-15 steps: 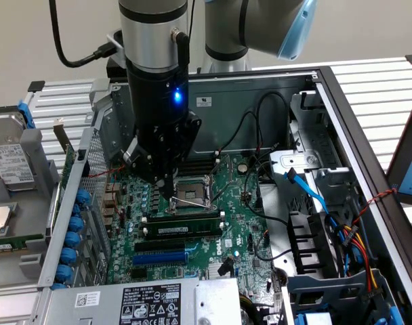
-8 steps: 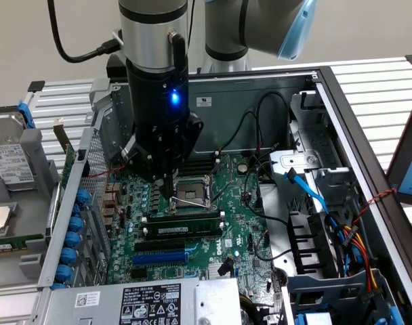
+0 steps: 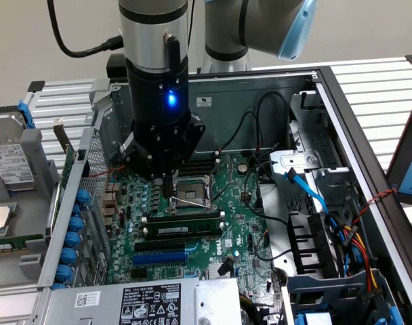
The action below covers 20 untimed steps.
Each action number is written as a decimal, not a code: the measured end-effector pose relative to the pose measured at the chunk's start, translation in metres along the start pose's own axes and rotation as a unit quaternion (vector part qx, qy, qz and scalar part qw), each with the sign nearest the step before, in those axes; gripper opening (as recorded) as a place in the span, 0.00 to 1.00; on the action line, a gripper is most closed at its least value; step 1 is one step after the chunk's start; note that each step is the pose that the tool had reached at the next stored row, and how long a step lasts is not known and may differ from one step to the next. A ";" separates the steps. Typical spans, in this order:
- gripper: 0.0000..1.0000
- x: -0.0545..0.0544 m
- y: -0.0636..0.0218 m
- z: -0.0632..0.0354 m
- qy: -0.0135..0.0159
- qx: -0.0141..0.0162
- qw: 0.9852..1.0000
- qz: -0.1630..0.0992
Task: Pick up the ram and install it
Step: 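Press down the ram until it locks into place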
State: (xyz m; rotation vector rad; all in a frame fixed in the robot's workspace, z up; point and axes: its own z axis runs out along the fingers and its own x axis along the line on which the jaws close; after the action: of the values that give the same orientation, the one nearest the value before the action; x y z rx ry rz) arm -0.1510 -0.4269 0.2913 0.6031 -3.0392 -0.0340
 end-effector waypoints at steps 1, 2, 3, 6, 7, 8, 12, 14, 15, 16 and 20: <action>0.11 0.000 0.0000 0.0000 0.000 0.000 1.000 0.008; 0.11 0.000 0.0000 0.0000 0.000 -0.001 1.000 0.015; 0.11 0.000 0.0000 0.0000 -0.001 -0.001 1.000 0.023; 0.11 0.000 0.0000 0.0000 -0.002 -0.002 0.999 0.052; 0.11 0.000 0.0000 0.0000 -0.002 -0.002 0.998 0.060; 0.11 0.000 0.0000 0.0000 -0.002 -0.003 0.998 0.067; 0.11 0.000 0.0000 0.0000 -0.003 -0.004 0.995 0.097; 0.11 0.000 0.0000 0.0000 -0.003 -0.004 0.994 0.111; 0.11 0.000 0.0000 0.0000 -0.003 -0.004 0.993 0.119; 0.11 0.000 0.0000 0.0000 -0.004 -0.005 0.992 0.126; 0.11 0.000 0.0000 0.0000 -0.005 -0.006 0.987 0.162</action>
State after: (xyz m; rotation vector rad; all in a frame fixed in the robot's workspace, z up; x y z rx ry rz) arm -0.1510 -0.4269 0.2913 0.1019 -3.1007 -0.0435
